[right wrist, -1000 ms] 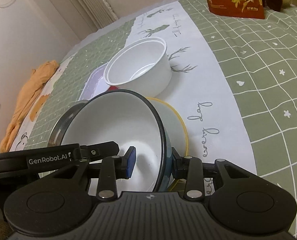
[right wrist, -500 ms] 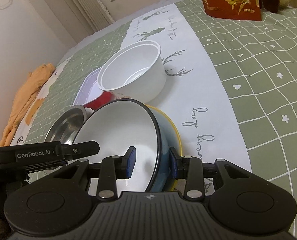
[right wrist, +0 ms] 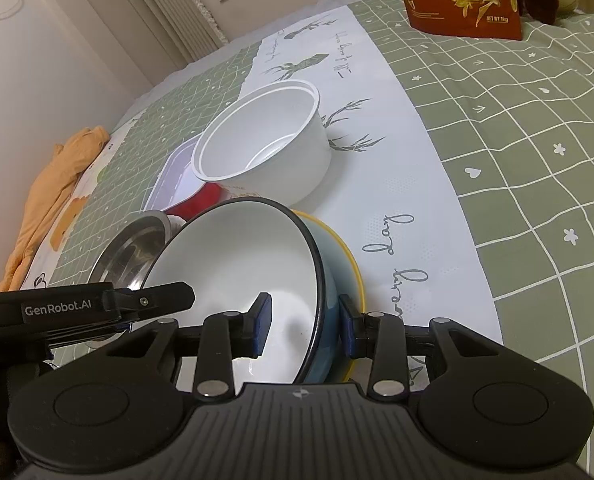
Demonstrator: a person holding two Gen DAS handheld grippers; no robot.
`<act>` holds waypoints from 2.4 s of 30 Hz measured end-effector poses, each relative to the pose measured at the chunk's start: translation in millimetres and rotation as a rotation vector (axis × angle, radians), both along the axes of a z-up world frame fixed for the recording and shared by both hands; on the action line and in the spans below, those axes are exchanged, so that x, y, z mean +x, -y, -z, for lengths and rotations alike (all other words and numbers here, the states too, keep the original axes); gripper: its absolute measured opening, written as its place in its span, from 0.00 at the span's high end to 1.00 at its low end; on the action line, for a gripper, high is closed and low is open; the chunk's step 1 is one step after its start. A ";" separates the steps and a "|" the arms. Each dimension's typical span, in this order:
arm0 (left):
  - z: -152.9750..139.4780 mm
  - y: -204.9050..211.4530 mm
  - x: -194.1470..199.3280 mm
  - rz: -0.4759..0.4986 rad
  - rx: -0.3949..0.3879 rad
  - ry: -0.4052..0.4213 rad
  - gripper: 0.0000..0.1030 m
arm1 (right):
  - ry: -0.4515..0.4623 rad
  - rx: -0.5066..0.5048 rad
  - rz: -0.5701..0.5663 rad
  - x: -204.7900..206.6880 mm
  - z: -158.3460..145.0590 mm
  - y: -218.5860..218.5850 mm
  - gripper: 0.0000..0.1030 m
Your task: Organize plates and bowls
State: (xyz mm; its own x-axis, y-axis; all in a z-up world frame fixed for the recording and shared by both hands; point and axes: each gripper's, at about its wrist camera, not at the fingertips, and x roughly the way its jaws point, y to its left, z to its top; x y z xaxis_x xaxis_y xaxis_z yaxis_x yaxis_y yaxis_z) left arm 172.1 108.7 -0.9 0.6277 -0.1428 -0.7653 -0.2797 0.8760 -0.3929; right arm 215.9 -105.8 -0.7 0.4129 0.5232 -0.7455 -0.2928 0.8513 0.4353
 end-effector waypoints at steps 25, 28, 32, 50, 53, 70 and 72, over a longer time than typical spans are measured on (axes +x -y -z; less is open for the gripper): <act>-20.3 -7.9 -17.6 -0.017 -0.005 0.084 0.78 | 0.149 -0.054 0.028 -12.1 -25.7 8.4 0.65; -20.4 -7.3 -18.3 -0.016 0.016 0.083 0.78 | 0.156 -0.057 0.035 -11.4 -28.6 12.7 0.65; -19.4 -15.5 -16.3 -0.015 0.005 0.087 0.78 | 0.135 -0.076 0.048 -7.2 -20.5 17.8 0.65; -20.1 -52.5 37.6 -0.028 -0.053 0.111 0.78 | 0.148 -0.096 0.075 43.2 -22.8 27.3 0.48; -17.9 -57.7 50.0 -0.050 -0.057 0.108 0.78 | 0.116 -0.076 0.055 53.1 -18.6 22.8 0.48; 11.1 -83.4 143.9 -0.091 -0.077 0.059 0.76 | -0.072 0.005 -0.005 167.8 14.8 -44.2 0.46; 19.4 -79.8 151.7 -0.070 -0.076 0.036 0.76 | -0.115 -0.011 -0.023 176.9 29.4 -53.6 0.61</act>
